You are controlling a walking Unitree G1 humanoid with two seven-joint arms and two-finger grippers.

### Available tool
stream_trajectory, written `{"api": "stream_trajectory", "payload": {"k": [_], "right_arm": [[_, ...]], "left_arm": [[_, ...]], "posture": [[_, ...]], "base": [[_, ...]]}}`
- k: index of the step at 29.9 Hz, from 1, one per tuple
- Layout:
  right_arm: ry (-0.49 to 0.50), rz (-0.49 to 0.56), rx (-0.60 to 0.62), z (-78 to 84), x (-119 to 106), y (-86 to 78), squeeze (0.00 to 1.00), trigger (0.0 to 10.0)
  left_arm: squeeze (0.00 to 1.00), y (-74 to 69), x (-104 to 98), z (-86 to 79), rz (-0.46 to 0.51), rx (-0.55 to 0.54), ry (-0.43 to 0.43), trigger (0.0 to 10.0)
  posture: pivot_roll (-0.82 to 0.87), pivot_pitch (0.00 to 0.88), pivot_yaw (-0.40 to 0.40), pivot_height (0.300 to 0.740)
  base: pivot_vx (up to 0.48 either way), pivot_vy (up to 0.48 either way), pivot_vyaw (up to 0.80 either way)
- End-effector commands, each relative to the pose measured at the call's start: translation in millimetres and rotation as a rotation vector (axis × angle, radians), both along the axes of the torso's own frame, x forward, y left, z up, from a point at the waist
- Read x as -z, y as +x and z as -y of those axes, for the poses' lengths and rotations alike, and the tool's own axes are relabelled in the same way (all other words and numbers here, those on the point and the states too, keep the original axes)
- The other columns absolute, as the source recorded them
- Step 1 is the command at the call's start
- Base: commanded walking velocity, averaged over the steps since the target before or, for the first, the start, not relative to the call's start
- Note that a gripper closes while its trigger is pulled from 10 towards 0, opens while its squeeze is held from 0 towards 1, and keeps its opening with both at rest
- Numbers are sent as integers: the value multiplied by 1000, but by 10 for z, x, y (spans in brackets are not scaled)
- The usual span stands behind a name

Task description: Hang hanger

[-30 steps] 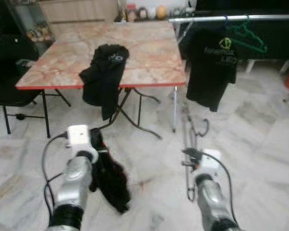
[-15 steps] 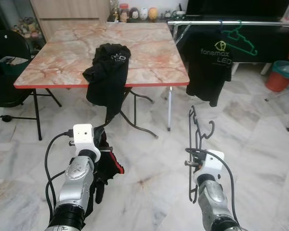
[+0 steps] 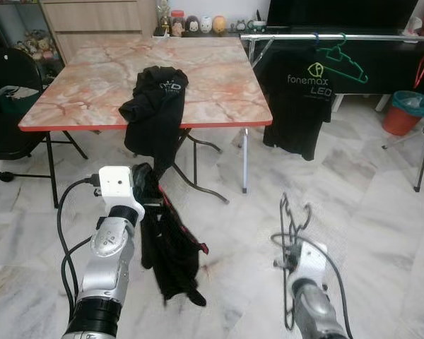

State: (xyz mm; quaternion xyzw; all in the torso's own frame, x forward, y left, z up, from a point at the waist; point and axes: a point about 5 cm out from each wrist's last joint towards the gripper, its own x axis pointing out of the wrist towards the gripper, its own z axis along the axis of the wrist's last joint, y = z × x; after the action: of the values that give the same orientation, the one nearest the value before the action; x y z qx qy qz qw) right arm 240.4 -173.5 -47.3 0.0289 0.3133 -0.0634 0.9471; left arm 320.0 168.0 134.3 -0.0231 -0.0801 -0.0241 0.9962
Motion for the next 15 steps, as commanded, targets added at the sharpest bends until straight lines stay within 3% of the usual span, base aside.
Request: {"api": "stream_trajectory", "payload": {"k": [1,3,7,11,15], "right_arm": [[-13,-85,-13,24,98,-119,0,10000],[-37,-206,8,82,226,-303,0,10000],[-58,-298,-2,110,331,-486,0,10000],[-181,-436,-147,158,453,-741,0,10000],[-267,-451,-233,189,457,-761,0,10000]], "left_arm": [[0,-13,-105,-7,54,-1,12,10000],[0,-28,-97,-13,49,-2,14,10000],[0,-43,-77,-19,41,-3,17,10000],[0,-52,-38,-5,21,3,20,10000],[0,-53,-33,0,18,5,24,10000]], "posture": [[-31,0,-14,740],[-30,0,-16,740],[-30,0,-17,740],[-38,0,-11,740],[-35,0,-10,740]], "base": [[0,0,0],[0,0,0],[0,0,0],[0,0,0],[0,0,0]]}}
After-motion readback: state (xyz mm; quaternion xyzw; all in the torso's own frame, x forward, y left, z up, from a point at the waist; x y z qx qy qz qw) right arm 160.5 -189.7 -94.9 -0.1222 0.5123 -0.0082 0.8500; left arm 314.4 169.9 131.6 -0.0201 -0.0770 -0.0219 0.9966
